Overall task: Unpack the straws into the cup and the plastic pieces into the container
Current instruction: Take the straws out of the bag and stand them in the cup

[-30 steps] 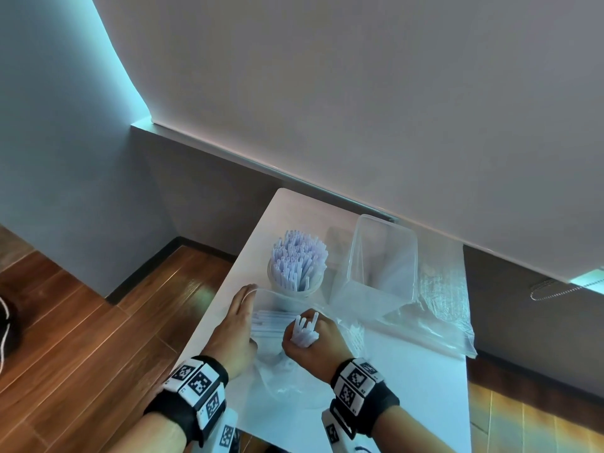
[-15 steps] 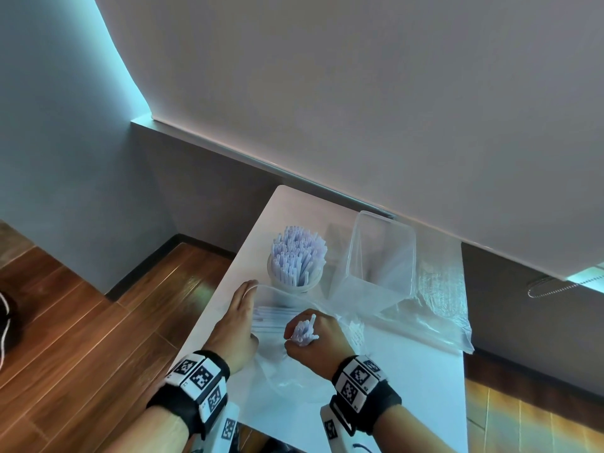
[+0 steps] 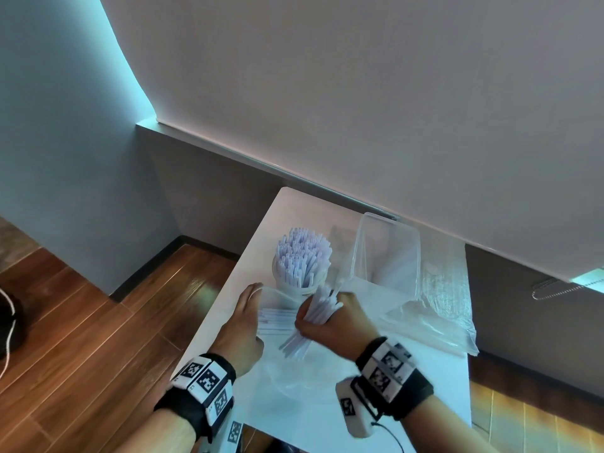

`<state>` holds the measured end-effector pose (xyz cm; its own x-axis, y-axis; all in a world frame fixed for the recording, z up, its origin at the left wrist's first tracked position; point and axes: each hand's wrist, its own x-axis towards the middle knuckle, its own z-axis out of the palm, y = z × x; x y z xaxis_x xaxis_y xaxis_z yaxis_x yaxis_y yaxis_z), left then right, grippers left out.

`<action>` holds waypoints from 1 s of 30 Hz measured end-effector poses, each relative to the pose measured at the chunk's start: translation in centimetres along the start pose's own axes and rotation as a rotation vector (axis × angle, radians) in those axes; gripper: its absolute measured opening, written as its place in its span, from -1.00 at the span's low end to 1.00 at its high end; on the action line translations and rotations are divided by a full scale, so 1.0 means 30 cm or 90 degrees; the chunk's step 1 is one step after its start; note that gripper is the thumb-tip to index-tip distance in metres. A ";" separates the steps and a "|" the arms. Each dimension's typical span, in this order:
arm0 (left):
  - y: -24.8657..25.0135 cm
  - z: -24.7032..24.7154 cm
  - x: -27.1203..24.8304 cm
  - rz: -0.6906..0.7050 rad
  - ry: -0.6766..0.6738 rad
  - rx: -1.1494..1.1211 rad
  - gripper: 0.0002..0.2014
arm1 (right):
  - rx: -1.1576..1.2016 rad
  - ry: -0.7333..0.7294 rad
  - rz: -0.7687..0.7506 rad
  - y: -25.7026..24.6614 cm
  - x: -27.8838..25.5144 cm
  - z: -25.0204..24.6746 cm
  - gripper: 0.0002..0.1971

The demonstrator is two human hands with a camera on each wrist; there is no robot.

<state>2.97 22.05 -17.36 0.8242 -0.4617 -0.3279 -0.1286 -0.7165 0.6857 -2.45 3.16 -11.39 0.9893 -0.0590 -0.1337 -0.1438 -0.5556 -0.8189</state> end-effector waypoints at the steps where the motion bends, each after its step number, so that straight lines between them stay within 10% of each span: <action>1: 0.001 -0.001 -0.002 0.003 -0.003 0.000 -0.03 | 0.000 0.010 -0.019 -0.034 0.012 -0.050 -0.94; 9: 0.001 0.005 -0.008 0.015 -0.006 -0.005 -0.06 | -0.026 -0.004 -0.016 -0.177 0.171 -0.304 -0.87; 22: 0.010 0.010 -0.006 0.009 -0.013 0.014 -0.02 | -0.137 -0.021 -0.030 -0.195 0.262 -0.259 -0.89; 30: 0.014 0.004 -0.011 0.009 -0.017 0.010 -0.02 | -0.226 -0.033 -0.067 -0.111 0.275 -0.215 -0.40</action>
<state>2.58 21.84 -17.03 0.8070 -0.4857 -0.3361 -0.1492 -0.7182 0.6797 6.35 -0.83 -6.18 0.9943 0.0509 -0.0939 -0.0139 -0.8099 -0.5865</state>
